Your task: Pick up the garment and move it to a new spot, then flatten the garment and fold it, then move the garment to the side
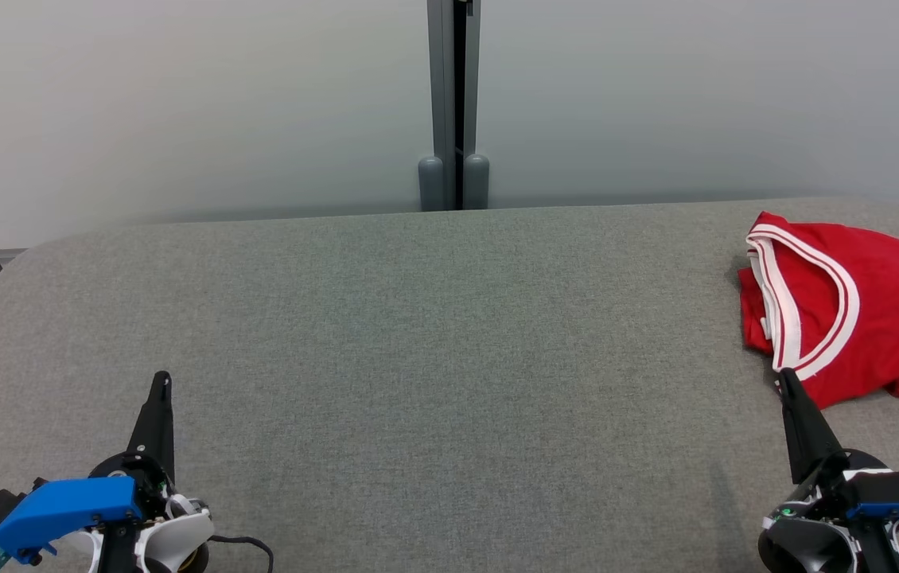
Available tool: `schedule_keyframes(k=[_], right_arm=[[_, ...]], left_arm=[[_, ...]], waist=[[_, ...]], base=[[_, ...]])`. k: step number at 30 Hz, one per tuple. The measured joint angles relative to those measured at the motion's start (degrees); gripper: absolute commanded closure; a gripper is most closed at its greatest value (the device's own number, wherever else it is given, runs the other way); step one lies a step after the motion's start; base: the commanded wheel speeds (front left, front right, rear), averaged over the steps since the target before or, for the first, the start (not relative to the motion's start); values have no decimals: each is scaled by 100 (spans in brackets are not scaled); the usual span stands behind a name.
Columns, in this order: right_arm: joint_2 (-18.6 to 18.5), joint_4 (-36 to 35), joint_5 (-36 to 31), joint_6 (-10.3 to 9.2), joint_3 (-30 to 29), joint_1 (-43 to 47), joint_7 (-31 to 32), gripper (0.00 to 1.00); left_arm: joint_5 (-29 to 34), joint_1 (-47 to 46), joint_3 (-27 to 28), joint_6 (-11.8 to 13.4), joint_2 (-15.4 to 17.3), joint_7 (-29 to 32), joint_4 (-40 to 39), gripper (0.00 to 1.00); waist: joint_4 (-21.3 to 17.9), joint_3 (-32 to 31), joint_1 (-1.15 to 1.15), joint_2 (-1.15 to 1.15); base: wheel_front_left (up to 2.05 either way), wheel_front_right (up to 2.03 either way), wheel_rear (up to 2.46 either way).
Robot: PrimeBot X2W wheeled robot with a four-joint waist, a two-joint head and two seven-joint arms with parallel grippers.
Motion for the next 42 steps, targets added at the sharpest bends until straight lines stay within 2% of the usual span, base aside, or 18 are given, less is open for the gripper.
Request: schedule_keyframes(k=[42], right_arm=[[2, 0, -1, 0, -3, -1, 1, 100]], left_arm=[[0, 0, -1, 0, 0, 0, -1, 100]], waist=[[0, 0, 0, 1]], base=[[0, 0, 0]])
